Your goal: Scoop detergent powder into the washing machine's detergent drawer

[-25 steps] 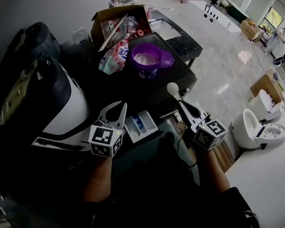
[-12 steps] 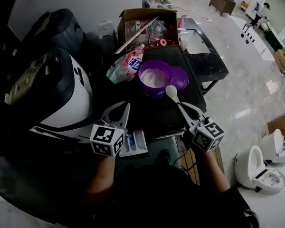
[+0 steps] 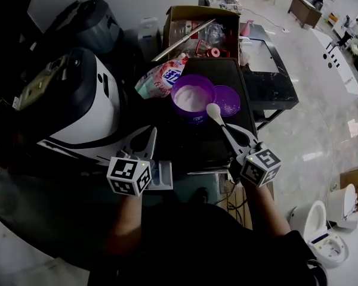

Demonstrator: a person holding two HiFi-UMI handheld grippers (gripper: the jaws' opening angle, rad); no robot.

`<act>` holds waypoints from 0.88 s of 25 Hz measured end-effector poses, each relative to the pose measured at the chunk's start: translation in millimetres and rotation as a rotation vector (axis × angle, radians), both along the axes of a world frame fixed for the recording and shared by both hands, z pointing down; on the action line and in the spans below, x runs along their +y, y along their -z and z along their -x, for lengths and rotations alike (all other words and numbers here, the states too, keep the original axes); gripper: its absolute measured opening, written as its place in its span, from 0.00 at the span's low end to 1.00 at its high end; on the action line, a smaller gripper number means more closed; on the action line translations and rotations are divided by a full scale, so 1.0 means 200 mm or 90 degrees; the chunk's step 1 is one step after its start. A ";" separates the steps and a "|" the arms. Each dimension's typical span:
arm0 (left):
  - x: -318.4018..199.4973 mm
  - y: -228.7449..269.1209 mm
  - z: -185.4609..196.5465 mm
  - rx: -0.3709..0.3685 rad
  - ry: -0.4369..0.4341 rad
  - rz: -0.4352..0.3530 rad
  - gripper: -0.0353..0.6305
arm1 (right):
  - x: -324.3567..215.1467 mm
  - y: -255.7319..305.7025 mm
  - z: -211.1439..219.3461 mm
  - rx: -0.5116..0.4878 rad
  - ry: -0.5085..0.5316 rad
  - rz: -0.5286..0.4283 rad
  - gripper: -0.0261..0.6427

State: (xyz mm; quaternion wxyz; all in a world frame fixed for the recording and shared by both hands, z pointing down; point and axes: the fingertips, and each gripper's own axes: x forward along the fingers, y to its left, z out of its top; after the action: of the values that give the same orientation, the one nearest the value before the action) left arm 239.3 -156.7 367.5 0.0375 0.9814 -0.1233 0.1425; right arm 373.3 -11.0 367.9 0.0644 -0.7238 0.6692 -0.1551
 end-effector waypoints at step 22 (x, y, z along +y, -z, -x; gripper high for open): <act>-0.24 -0.10 0.31 0.030 0.020 0.037 0.06 | -0.18 0.03 0.11 0.079 -0.018 0.056 0.07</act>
State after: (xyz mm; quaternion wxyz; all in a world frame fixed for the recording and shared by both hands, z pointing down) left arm 177.5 -204.4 386.7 0.0709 0.9809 -0.1335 0.1224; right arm 351.1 -46.5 360.9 -0.0066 -0.7438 0.6540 -0.1380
